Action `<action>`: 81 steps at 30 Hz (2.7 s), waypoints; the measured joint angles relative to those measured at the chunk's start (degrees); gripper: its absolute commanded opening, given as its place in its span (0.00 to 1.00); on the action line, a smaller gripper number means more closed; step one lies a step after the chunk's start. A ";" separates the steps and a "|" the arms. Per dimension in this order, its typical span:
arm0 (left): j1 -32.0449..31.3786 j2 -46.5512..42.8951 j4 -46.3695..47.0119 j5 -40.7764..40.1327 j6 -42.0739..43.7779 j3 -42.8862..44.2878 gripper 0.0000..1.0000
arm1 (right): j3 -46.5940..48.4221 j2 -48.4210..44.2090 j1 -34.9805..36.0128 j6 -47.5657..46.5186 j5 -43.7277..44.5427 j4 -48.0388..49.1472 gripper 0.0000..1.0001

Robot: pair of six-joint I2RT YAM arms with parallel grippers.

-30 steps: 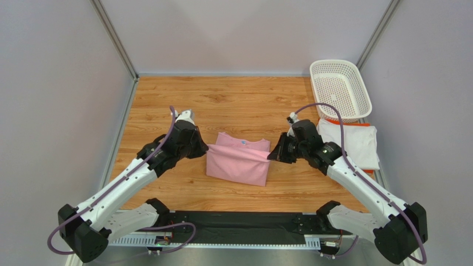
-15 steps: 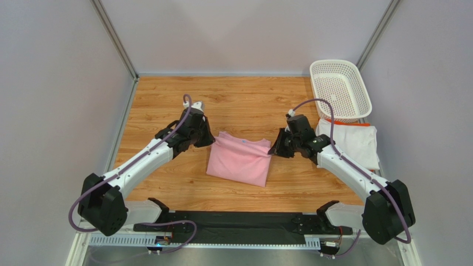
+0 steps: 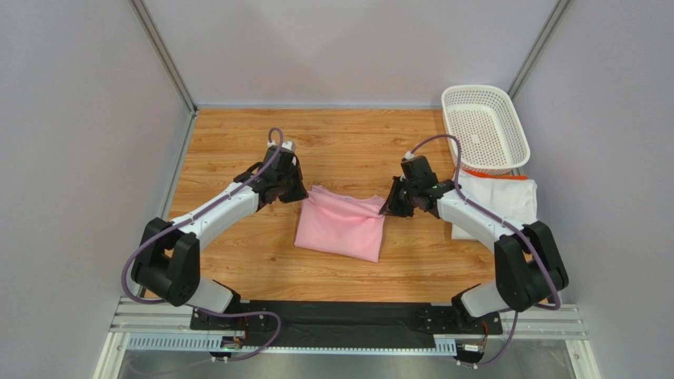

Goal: Fold and stack the t-shirts
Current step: Fold the tshirt

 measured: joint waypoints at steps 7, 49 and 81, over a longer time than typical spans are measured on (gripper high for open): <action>0.63 6.62 0.68 -0.22 0.85 2.01 0.45 | 1.25 6.21 -0.35 0.17 0.07 2.03 0.24; 0.26 19.78 6.49 11.58 0.70 7.32 1.00 | 10.05 19.74 2.64 -7.74 -1.38 8.52 1.00; 0.72 -42.66 -15.69 -8.31 -2.54 -13.03 1.00 | -9.16 -25.09 1.90 -12.68 17.29 3.06 1.00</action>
